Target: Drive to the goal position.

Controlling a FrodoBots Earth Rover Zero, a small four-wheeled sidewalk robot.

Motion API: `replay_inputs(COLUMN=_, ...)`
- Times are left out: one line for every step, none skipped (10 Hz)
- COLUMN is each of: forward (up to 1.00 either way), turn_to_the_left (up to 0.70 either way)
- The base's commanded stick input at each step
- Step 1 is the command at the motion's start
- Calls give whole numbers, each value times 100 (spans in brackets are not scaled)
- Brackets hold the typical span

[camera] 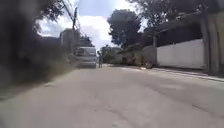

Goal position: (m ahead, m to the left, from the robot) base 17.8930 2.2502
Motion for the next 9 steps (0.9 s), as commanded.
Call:
replay_inputs(forward=100, turn_to_the_left=0)
replay_inputs(forward=100, turn_to_the_left=0)
replay_inputs(forward=100, turn_to_the_left=0)
replay_inputs(forward=100, turn_to_the_left=0)
replay_inputs(forward=100, turn_to_the_left=0)
replay_inputs(forward=100, turn_to_the_left=-2)
replay_inputs(forward=100, turn_to_the_left=-17)
replay_inputs(forward=100, turn_to_the_left=-38)
replay_inputs(forward=100, turn_to_the_left=-40)
